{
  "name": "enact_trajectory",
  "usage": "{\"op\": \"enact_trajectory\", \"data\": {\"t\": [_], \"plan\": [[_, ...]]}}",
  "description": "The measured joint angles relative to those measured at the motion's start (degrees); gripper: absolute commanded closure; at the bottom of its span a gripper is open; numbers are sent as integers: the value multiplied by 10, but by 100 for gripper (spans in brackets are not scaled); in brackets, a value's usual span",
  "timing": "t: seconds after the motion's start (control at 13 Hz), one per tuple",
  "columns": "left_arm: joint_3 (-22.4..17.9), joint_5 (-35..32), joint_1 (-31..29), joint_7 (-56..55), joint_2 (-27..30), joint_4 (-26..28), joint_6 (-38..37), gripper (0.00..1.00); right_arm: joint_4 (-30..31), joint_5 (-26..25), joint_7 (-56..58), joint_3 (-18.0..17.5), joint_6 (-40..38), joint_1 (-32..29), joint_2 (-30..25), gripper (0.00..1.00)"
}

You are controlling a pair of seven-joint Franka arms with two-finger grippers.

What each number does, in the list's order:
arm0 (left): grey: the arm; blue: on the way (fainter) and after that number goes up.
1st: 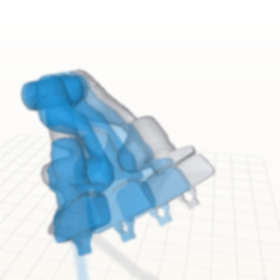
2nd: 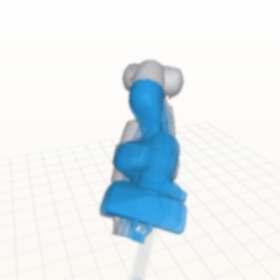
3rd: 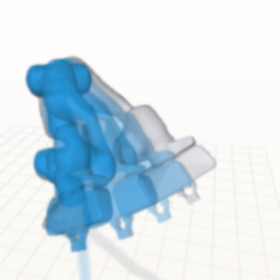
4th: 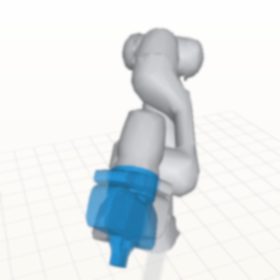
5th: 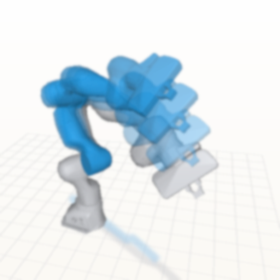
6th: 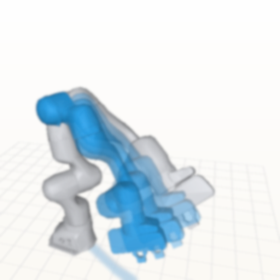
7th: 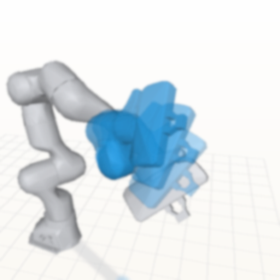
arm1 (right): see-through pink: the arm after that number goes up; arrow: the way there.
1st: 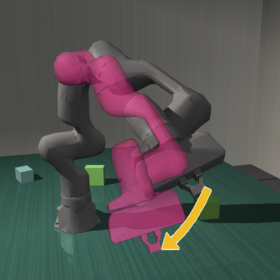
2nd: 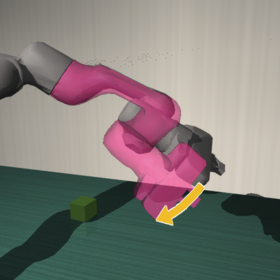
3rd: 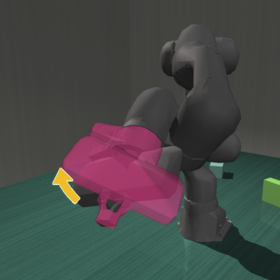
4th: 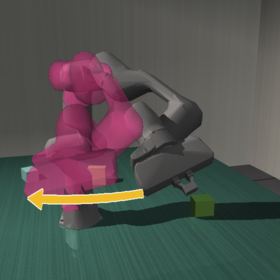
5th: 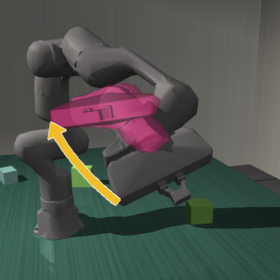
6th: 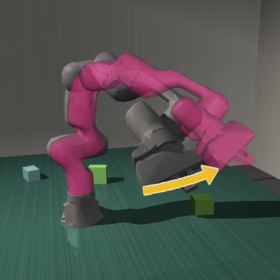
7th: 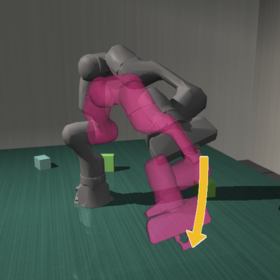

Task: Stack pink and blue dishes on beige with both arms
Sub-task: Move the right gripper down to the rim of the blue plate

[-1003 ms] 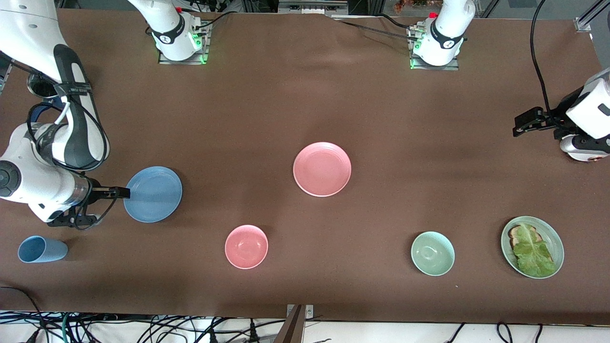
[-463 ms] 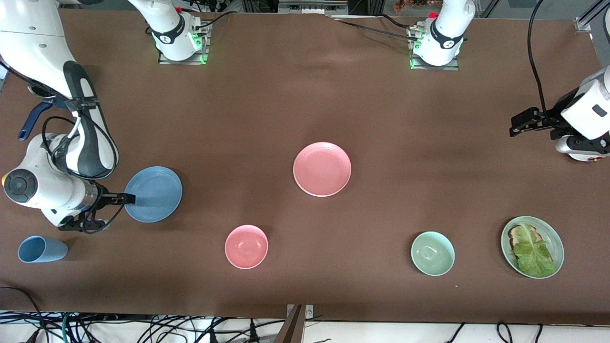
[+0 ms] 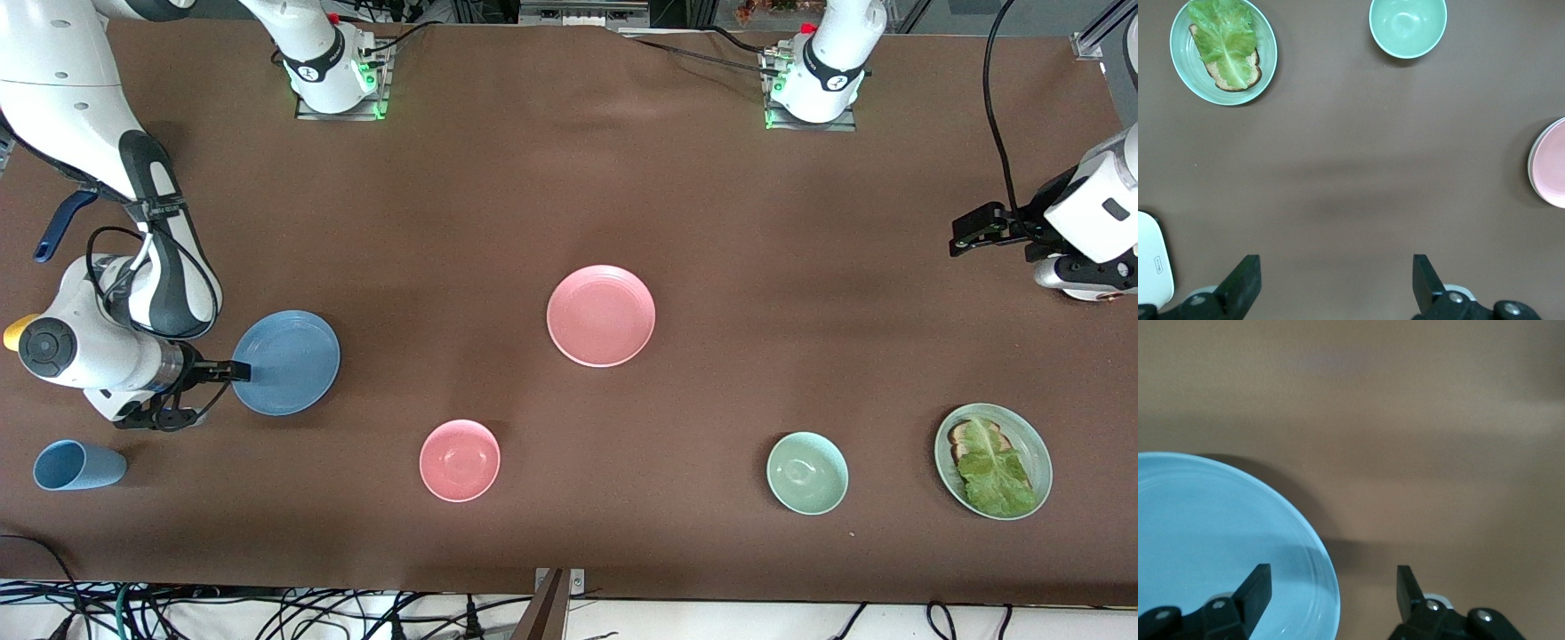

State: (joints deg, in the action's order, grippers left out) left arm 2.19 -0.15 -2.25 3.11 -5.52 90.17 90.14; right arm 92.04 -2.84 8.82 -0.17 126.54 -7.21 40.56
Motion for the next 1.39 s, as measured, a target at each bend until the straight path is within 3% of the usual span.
{"op": "enact_trajectory", "data": {"t": [0.85, 1.39], "plan": [[0, 0, 0, 0, 0, 0, 0, 0, 20, 0, 1, -3, 2, 0, 0, 99], [0, 0, 0, 0, 0, 0, 0, 0, 16, 1, 5, -13, -4, 0, -25, 100]]}}
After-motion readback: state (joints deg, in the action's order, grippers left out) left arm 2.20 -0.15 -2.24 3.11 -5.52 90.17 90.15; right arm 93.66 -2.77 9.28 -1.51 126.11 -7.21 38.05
